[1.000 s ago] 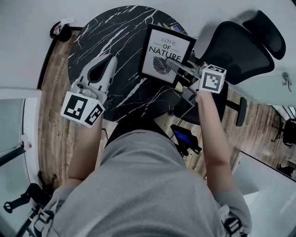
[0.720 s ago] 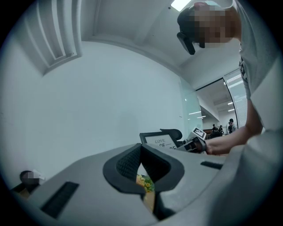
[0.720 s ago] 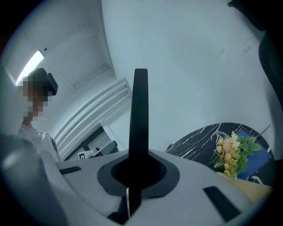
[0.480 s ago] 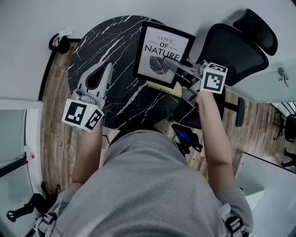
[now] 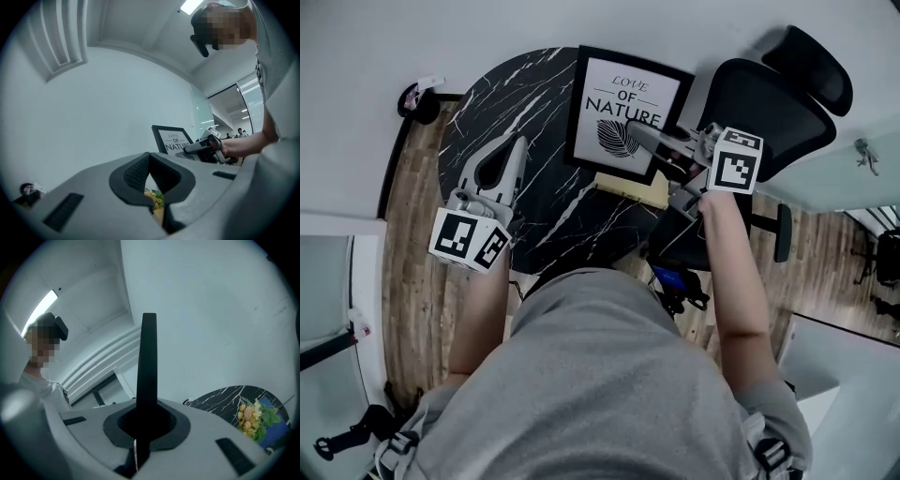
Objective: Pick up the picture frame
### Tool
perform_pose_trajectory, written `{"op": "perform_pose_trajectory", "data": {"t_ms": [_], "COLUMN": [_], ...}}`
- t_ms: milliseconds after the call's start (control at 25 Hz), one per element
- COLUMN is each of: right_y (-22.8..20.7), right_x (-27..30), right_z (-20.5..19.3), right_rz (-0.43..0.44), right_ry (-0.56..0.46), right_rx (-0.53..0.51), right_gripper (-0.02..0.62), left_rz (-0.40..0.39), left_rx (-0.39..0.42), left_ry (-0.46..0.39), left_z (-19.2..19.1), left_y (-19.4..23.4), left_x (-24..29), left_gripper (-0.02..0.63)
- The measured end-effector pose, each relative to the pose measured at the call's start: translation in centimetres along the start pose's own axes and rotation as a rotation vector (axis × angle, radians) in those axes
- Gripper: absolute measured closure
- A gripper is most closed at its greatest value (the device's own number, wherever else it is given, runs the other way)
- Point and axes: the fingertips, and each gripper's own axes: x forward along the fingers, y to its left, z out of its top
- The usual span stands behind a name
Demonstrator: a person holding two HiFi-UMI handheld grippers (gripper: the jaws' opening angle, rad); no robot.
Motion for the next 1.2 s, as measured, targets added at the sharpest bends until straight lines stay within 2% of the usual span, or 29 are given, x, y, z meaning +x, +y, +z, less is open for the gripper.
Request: {"op": "perform_pose_trajectory", "data": {"t_ms": [600,1200], "right_y": [2.4,2.6], "right_x": [0.3,0.3], "right_z": [1.0,0.9], "right_rz": [0.070,0.076], "right_ry": [0.009,0.033], "right_rx": [-0.028,-0.023], "right_gripper": [0.565,0.565], "left_rz": [-0.002,-0.027], "left_rx": [-0.011,-0.025], "left_ry": [0.013,0.036], "left_z": [-0.4,-0.5], "left_y": [-0.1,-0.1], "left_x": [0.1,1.0], "left_gripper": [0.600,0.600]}}
